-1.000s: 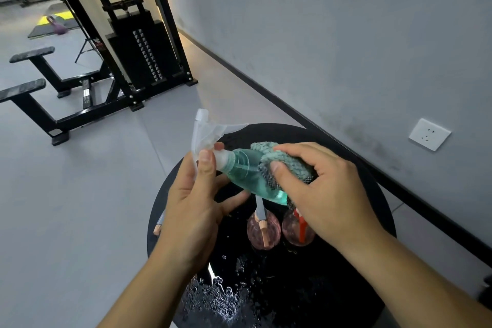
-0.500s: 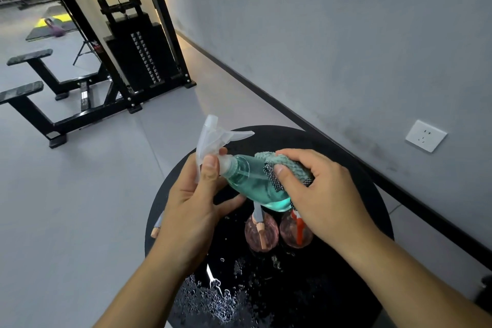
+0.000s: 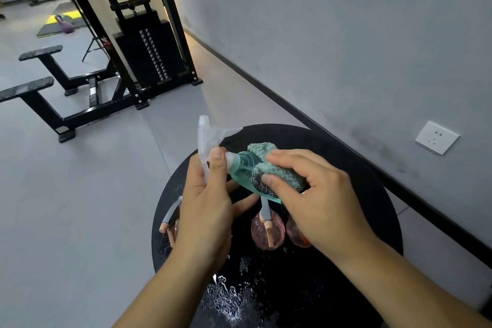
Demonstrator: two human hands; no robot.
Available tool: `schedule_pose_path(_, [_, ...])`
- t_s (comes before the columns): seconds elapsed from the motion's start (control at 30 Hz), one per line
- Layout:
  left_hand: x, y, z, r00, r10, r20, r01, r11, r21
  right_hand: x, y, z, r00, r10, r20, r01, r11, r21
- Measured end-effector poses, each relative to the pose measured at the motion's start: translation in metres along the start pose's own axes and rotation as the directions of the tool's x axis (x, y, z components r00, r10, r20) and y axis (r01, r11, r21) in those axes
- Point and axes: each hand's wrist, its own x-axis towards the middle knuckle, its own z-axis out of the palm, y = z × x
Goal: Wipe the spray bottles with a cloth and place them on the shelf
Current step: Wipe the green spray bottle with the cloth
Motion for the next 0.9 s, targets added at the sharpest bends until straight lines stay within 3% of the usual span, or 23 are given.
schedule_pose_path(0.23, [0.0,0.001,-0.001,1.0,-0.018,-0.013,0.018,1.0,0.0,0.004,0.007,-0.006,0.995,0.076,-0.065,-0.076,0.997,0.006])
schedule_pose_path(0.4, [-0.004,-0.001,0.004,0.999,-0.032,0.009,0.032,0.999,-0.005,0.0,-0.003,0.001,0.998,-0.017,-0.061,0.019,0.999,0.029])
schedule_pose_path(0.6, [0.003,0.004,-0.001,0.998,-0.017,-0.065,0.015,0.999,-0.043,0.006,0.01,-0.008,0.992,0.105,-0.072,-0.103,0.994,0.031])
schedule_pose_path(0.8, [-0.001,0.003,0.001,0.999,-0.019,-0.041,0.017,0.999,-0.035,0.002,0.002,-0.003,0.999,-0.021,-0.045,0.023,0.999,0.043])
schedule_pose_path(0.9, [0.003,0.007,-0.005,0.998,-0.017,-0.068,0.014,0.999,-0.05,0.005,0.008,-0.009,0.998,0.048,-0.051,-0.047,0.999,0.021])
